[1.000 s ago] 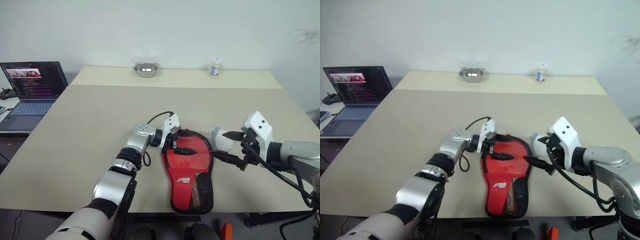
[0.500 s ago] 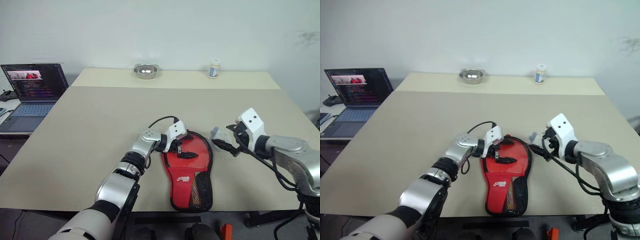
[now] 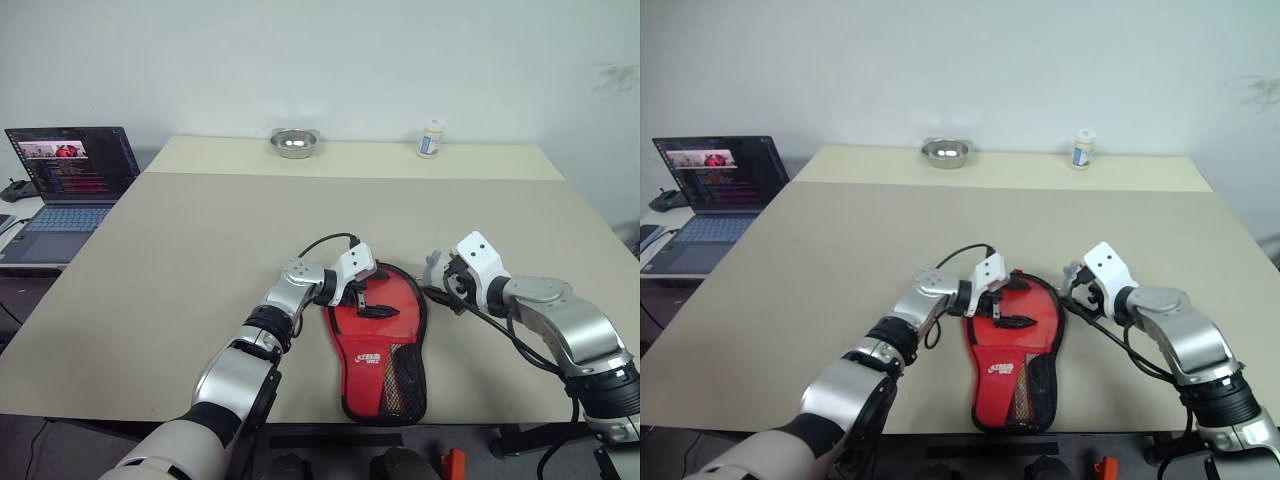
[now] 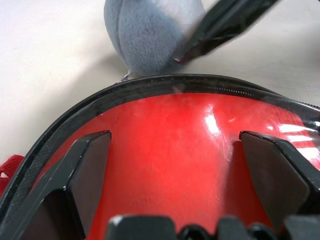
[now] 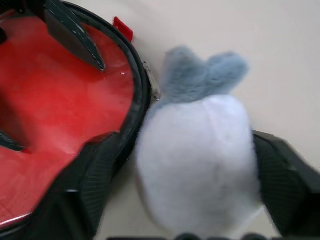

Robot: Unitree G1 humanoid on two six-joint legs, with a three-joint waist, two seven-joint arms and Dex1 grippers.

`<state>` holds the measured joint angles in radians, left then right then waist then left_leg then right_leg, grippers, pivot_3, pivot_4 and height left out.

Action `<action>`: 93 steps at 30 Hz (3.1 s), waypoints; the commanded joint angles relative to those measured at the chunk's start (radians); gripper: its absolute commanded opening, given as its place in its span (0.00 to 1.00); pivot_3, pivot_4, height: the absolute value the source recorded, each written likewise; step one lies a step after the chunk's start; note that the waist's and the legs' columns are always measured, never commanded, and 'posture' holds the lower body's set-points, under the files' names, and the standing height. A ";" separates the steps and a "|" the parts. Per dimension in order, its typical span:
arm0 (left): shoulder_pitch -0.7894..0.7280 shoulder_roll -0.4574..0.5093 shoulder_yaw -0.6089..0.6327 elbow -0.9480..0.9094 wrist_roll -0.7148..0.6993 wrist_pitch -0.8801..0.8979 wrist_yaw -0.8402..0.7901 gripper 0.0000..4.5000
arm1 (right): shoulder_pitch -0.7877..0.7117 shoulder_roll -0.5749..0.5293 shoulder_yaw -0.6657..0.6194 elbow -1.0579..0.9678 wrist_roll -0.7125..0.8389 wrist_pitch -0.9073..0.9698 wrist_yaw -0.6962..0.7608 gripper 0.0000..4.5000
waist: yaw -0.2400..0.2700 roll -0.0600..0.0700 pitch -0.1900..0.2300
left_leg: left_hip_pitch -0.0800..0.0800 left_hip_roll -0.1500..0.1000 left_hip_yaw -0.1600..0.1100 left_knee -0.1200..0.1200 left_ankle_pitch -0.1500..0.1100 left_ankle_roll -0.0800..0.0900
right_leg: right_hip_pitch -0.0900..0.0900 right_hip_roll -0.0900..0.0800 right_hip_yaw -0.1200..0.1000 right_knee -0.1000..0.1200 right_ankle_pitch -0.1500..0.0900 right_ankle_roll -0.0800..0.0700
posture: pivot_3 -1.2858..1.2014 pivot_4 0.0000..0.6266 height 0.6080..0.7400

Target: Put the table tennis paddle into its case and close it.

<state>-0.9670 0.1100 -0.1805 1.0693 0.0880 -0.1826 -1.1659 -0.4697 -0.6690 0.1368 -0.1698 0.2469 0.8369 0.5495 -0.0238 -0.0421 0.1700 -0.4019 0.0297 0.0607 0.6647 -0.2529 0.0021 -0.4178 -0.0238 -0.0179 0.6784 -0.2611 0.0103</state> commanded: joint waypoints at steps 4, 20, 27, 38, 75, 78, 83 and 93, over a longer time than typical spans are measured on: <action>0.036 -0.007 -0.038 0.019 0.028 0.004 0.003 1.00 | -0.005 0.011 -0.017 -0.004 -0.026 -0.017 0.003 0.39 | 0.000 0.000 0.000 | 0.001 0.000 0.000 0.000 0.000 0.000 | 0.001 0.000 0.000 0.000 0.000 0.000 | 0.52 0.24 1.00; 0.046 -0.027 -0.060 0.125 0.060 -0.014 0.050 1.00 | 0.258 -0.261 -0.225 -0.350 0.083 0.123 0.171 0.01 | 0.023 0.003 -0.004 | 0.004 0.000 -0.003 0.000 0.000 0.000 | 0.007 0.000 -0.003 -0.005 0.000 0.000 | 0.52 0.24 1.00; 0.036 -0.060 -0.068 0.154 0.067 -0.007 0.058 1.00 | 0.480 -0.366 -0.354 -0.565 0.190 0.191 0.272 0.01 | 0.028 0.006 -0.008 | 0.006 0.000 -0.005 0.000 0.000 0.000 | 0.013 -0.001 -0.006 -0.009 0.000 0.001 | 0.52 0.24 1.00; 0.024 -0.089 -0.098 0.178 0.109 -0.034 0.061 1.00 | 0.820 -0.391 -0.474 -0.832 0.305 0.243 0.344 0.01 | 0.049 0.006 -0.024 | 0.002 -0.001 -0.007 -0.001 -0.003 0.004 | 0.014 -0.001 -0.007 -0.020 0.002 0.004 | 0.52 0.24 1.00; 0.015 -0.112 -0.090 0.184 0.109 -0.022 0.097 1.00 | 0.870 -0.592 -0.678 -0.643 0.771 0.033 0.120 1.00 | 0.048 0.002 -0.027 | 0.005 -0.002 -0.022 -0.001 -0.004 0.005 | 0.031 -0.010 -0.025 -0.035 0.002 0.006 | 0.52 0.24 1.00; 0.007 -0.099 -0.080 0.160 0.095 -0.040 0.080 1.00 | 0.683 -0.506 -0.502 -0.521 0.627 -0.046 0.050 1.00 | 0.046 0.001 -0.027 | 0.005 -0.002 -0.022 -0.001 -0.004 0.005 | 0.031 -0.010 -0.025 -0.035 0.002 0.005 | 0.52 0.24 1.00; -0.024 -0.033 -0.042 0.062 0.038 -0.069 -0.010 1.00 | 0.442 -0.280 -0.318 -0.338 0.458 -0.157 -0.015 1.00 | 0.041 0.003 -0.024 | 0.002 -0.002 -0.022 -0.003 -0.004 0.005 | 0.028 -0.008 -0.024 -0.035 0.002 0.005 | 0.52 0.24 1.00; 0.106 0.212 0.116 -0.415 -0.146 0.177 -0.035 1.00 | 0.133 0.027 -0.118 0.160 0.116 -0.499 0.021 1.00 | 0.022 0.017 -0.009 | -0.010 0.000 -0.020 -0.001 -0.004 0.005 | 0.010 0.001 -0.020 -0.027 0.005 -0.001 | 0.52 0.24 1.00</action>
<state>-0.8926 0.3025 -0.1014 0.7554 -0.0195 -0.0617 -1.2371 -0.2966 -0.6574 0.0256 -0.0664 0.3965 0.4088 0.5545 -0.0018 -0.0249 0.1608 -0.4122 0.0302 0.0412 0.6637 -0.2564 0.0070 -0.4077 -0.0230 -0.0374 0.6516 -0.2559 0.0091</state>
